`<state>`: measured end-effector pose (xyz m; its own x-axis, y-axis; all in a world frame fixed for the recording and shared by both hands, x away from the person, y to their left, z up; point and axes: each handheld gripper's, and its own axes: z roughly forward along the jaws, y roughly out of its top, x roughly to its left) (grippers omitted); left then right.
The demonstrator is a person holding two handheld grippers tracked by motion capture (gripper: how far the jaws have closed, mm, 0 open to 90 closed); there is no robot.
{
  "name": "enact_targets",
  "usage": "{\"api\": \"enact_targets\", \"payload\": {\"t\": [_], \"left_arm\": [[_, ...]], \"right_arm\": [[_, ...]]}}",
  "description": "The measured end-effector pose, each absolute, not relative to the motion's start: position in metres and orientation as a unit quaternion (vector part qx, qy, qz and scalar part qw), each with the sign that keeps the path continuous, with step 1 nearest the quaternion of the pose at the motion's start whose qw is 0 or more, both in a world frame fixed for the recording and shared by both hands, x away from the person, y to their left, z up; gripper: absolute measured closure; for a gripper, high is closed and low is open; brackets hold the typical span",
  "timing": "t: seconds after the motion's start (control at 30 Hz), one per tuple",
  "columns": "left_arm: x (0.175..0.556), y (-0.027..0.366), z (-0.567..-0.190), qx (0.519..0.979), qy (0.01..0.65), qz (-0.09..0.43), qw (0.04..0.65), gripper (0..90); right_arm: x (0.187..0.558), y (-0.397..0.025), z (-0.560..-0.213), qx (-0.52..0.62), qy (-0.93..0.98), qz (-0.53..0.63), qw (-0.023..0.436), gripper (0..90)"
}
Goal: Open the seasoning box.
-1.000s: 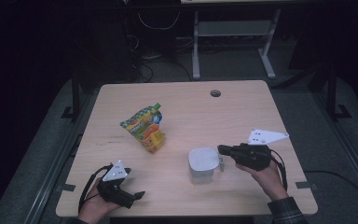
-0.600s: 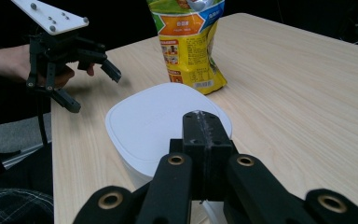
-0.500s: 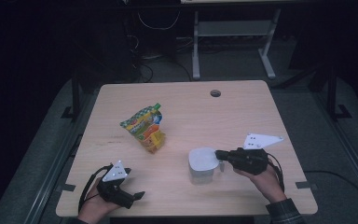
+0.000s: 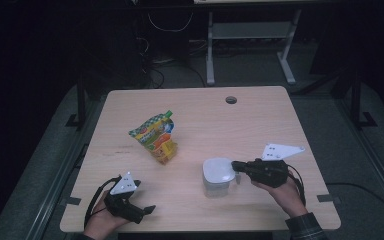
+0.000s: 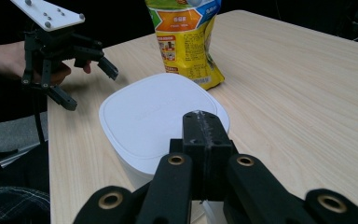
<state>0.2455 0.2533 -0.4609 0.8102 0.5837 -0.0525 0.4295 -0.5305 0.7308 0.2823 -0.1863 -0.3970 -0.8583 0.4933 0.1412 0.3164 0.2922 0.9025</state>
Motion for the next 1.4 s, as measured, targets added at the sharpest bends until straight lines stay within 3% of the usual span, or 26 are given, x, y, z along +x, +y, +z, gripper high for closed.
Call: {"api": "enact_targets", "payload": {"t": [1.4], "left_arm": [[0.2459,0.2537,-0.4607,0.872,0.287,0.100,0.383,0.0]], "right_arm": [[0.2828,-0.1955,-0.4057,0.270,0.801,0.528,0.081,89.7]]}}
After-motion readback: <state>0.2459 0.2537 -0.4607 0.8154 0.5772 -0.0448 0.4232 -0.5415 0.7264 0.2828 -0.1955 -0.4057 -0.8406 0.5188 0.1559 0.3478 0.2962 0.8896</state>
